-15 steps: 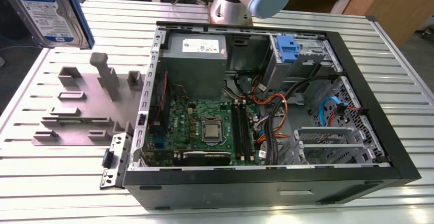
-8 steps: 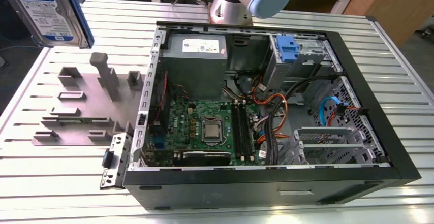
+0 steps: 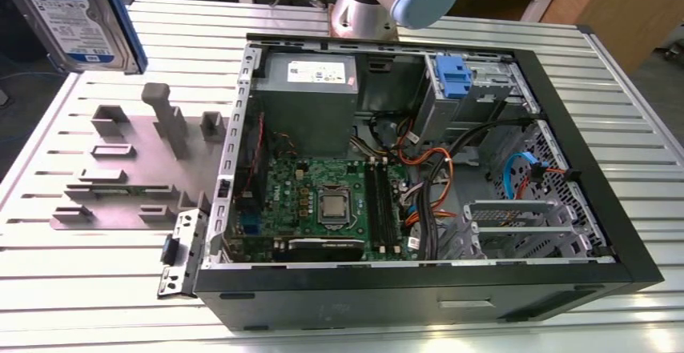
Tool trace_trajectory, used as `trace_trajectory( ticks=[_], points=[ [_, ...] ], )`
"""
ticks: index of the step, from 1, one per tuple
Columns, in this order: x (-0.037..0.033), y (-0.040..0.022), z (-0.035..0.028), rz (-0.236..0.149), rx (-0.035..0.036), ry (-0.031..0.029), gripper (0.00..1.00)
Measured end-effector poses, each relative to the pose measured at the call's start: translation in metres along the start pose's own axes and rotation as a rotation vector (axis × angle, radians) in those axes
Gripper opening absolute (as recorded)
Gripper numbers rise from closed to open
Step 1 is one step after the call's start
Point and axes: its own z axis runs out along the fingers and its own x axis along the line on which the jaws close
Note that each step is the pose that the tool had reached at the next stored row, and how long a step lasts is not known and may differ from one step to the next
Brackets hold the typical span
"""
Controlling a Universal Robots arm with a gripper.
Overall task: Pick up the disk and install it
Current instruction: 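Pick up the disk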
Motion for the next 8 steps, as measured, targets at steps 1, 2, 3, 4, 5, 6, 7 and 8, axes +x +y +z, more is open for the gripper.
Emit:
trace_trajectory(
  ticks=[1, 2, 3, 4, 5, 6, 7, 8],
  points=[
    [0.0, 0.0, -0.0005, 0.0, 0.0001, 0.0, 0.36],
    [0.0, 0.0, -0.0009, 0.0, 0.0001, 0.0, 0.36],
    [0.0, 0.0, -0.0014, 0.0, 0.0, 0.0, 0.36],
    [0.0001, 0.0, -0.0018, 0.0, -0.0001, 0.0001, 0.36],
    [0.0001, 0.0, -0.0022, 0.0, -0.0001, 0.0, 0.36],
    [0.0001, 0.0, -0.0026, 0.0, 0.0, 0.0, 0.36],
    [0.0001, 0.0, -0.0031, 0.0, 0.0, 0.0, 0.36],
    [0.0001, 0.0, -0.0037, 0.0, -0.0001, 0.0, 0.36]
  ],
)
